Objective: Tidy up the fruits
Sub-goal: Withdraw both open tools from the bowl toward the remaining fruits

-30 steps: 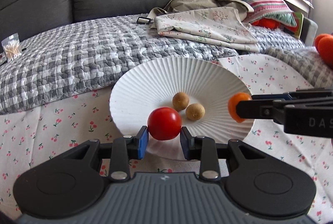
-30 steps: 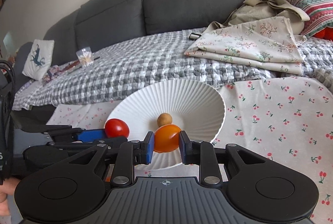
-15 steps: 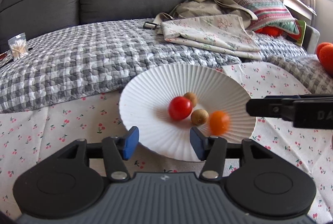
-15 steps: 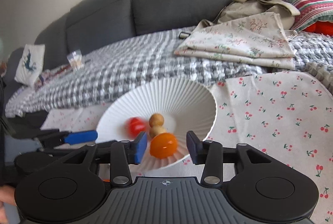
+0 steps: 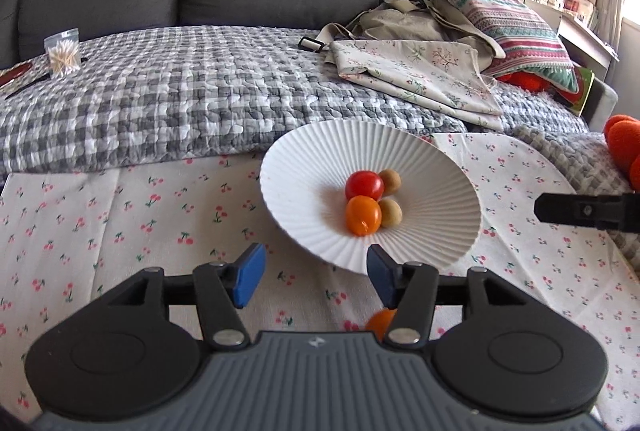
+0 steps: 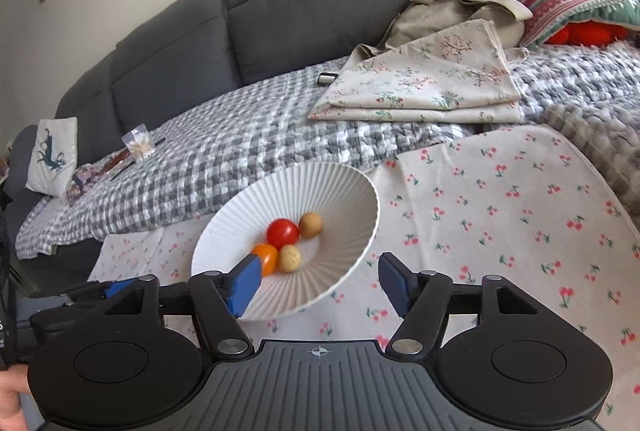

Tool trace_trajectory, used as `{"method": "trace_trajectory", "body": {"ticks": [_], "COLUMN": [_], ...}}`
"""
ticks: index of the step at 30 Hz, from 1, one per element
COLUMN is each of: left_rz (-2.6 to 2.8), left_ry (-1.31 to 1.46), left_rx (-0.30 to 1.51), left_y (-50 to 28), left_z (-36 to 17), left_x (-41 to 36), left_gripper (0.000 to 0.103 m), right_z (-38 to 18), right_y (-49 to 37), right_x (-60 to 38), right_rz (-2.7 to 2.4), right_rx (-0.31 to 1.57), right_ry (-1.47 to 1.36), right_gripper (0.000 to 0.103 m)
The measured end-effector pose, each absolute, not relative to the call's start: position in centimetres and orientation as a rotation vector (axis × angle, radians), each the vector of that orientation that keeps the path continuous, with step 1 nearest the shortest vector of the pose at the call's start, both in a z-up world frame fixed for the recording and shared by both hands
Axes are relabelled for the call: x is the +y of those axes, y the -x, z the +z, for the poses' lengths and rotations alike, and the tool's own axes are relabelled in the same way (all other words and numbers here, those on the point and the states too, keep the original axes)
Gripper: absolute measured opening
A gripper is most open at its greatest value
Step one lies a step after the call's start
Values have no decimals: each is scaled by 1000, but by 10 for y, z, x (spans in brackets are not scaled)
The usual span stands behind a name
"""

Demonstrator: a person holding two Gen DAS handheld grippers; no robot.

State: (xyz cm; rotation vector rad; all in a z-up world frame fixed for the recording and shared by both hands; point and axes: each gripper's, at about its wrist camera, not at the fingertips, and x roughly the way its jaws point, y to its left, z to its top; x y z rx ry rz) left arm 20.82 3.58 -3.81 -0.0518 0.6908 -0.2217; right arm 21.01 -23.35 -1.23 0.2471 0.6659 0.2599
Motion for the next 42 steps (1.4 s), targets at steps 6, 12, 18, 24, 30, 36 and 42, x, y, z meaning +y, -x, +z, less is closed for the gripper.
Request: {"method": "trace_trajectory", "body": {"ticks": [6, 12, 18, 24, 30, 36, 42], "left_rz": [-225, -227, -219, -230, -254, -280, -286], "left_ry": [89, 112, 119, 150, 122, 94, 83], "left_rx": [693, 689, 707, 734, 759, 780, 808], "left_y": [-193, -174, -164, -157, -148, -143, -145], "left_z": [-32, -26, -25, -26, -28, -32, -40], "left_x": [42, 49, 52, 54, 46, 36, 33], "left_gripper": [72, 84, 93, 95, 96, 97, 97], "right_z": [-9, -7, -7, -7, -8, -10, -13], "right_y": [-192, -172, -159, -148, -142, -141, -142], "right_x": [-232, -229, -231, -232, -232, -232, -228], "right_rz": [272, 289, 289, 289, 282, 283, 288], "right_rx": [679, 682, 693, 706, 716, 730, 747], "right_ry": [-247, -235, -269, -278, -275, -280, -264], "right_gripper": [81, 90, 94, 96, 98, 98, 98]}}
